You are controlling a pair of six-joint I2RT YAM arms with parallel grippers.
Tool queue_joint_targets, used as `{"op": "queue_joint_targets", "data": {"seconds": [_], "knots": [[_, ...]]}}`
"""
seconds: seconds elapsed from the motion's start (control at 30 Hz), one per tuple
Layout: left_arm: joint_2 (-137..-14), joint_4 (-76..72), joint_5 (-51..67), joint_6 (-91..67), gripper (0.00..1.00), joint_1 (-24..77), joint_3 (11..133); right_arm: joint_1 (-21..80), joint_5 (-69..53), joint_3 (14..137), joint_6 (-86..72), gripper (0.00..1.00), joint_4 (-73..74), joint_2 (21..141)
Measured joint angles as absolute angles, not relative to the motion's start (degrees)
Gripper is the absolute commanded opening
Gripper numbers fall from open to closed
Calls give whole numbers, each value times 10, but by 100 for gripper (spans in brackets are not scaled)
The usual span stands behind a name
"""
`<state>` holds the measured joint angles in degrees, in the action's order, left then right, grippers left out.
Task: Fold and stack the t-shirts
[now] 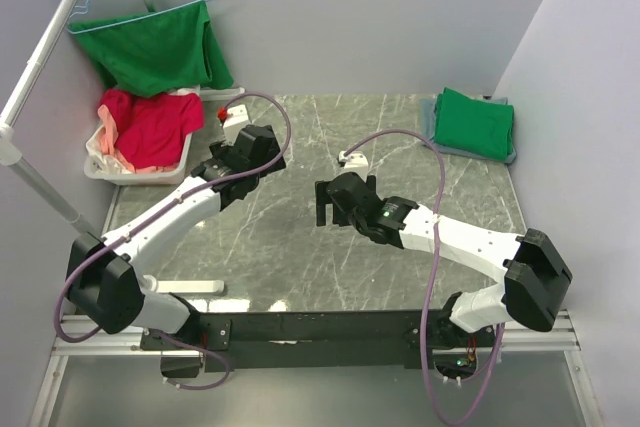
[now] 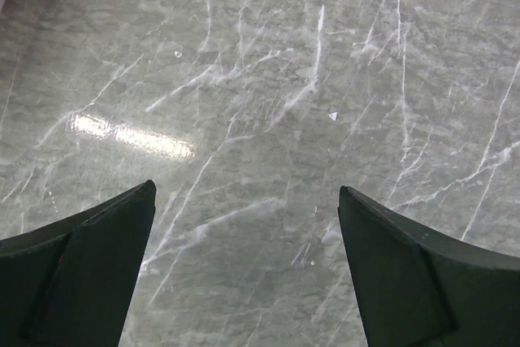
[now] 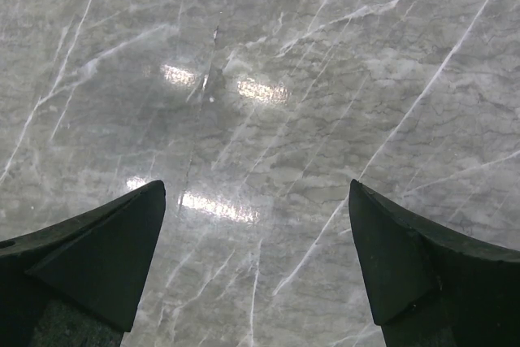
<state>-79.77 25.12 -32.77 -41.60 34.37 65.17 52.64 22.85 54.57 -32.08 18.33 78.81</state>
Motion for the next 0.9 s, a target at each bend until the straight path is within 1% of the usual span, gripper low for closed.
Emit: {"op": "queue_joint_targets", "data": {"seconds": [0.23, 0.37, 0.43, 0.53, 0.67, 0.77, 0.9], "knots": [[-783, 243, -319, -411, 99, 344, 647, 526, 230, 546, -321, 100, 183, 788], [-780, 250, -340, -413, 99, 343, 650, 526, 230, 545, -323, 100, 183, 788], [-788, 264, -355, -419, 95, 333, 665, 526, 230, 544, -324, 100, 183, 788], [-815, 283, -363, -436, 92, 287, 712, 526, 230, 542, -326, 100, 184, 788], [-862, 290, -403, -444, 92, 219, 783, 526, 230, 541, -327, 100, 184, 788], [-917, 302, -432, -447, 91, 197, 853, 526, 230, 539, -328, 100, 185, 788], [-992, 314, -416, -459, 89, 152, 927, 526, 230, 539, -330, 100, 187, 788]]}}
